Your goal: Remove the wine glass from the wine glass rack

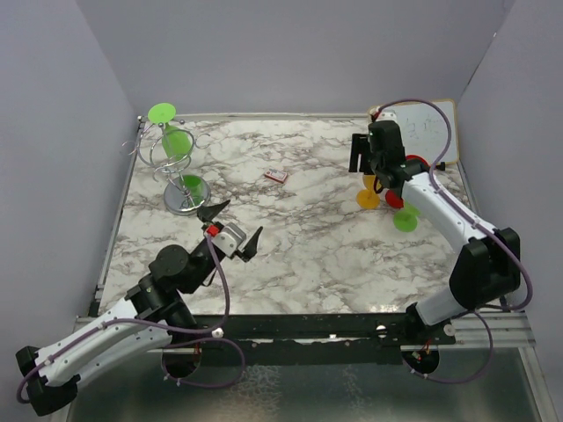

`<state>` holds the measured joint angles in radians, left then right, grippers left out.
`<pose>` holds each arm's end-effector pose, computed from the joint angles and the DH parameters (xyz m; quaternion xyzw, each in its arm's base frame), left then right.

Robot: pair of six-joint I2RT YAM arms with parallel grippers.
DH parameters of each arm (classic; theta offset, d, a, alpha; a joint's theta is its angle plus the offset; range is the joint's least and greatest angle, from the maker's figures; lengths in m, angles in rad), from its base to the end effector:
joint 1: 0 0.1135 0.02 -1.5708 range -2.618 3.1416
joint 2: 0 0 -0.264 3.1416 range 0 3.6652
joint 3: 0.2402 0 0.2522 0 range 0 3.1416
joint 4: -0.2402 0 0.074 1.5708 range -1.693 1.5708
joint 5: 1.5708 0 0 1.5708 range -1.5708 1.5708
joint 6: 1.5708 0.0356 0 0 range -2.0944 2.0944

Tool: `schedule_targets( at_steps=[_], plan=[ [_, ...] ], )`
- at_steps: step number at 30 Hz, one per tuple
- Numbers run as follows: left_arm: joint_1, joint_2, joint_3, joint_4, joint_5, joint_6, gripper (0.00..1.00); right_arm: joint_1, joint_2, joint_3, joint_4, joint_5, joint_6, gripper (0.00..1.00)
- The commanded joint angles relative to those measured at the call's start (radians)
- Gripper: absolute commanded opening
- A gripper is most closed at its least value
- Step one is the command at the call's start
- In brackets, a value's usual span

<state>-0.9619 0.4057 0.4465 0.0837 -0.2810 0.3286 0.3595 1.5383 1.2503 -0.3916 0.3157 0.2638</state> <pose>0.0808 -0.0986 0.3011 0.3102 0.5866 -0.1431 0.7343 0.3289 0.1118 0.2975 0.0251 0.8934 -0.0045 0.4486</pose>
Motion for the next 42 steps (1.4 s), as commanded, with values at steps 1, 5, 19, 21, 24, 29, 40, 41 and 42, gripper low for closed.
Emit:
schedule_targets(
  at_steps=[1, 5, 19, 21, 24, 29, 40, 41, 42],
  plan=[
    [0.018, 0.087, 0.094, 0.004, -0.031, -0.042, 0.99, -0.004, -0.132, 0.046, -0.017, -0.105, -0.026, 0.73],
    [0.024, 0.211, 0.189, 0.017, -0.061, -0.096, 0.99, -0.004, -0.284, -0.035, 0.043, -0.343, -0.03, 0.78],
    [0.335, 0.779, 0.824, -0.052, 0.192, -0.325, 0.99, -0.004, -0.538, -0.229, 0.162, -0.682, -0.001, 0.85],
    [0.455, 0.837, 0.903, -0.064, 0.28, -0.422, 0.99, -0.004, -0.534, -0.234, 0.173, -0.721, 0.008, 0.85],
    [0.635, 0.9, 1.006, -0.05, 0.413, -0.579, 0.98, -0.004, -0.533, -0.247, 0.186, -0.751, 0.02, 0.85],
    [0.941, 0.973, 1.085, -0.031, 0.517, -0.863, 0.97, -0.004, -0.539, -0.27, 0.213, -0.797, 0.037, 0.85],
    [1.265, 1.077, 1.05, -0.101, 0.531, -1.218, 0.95, -0.004, -0.525, -0.272, 0.227, -0.835, 0.048, 0.85],
    [1.271, 1.084, 1.052, -0.104, 0.527, -1.219, 0.95, -0.005, -0.523, -0.273, 0.229, -0.836, 0.048, 0.85],
    [1.276, 1.093, 1.058, -0.11, 0.521, -1.216, 0.94, -0.004, -0.52, -0.273, 0.229, -0.839, 0.048, 0.85]
  ],
)
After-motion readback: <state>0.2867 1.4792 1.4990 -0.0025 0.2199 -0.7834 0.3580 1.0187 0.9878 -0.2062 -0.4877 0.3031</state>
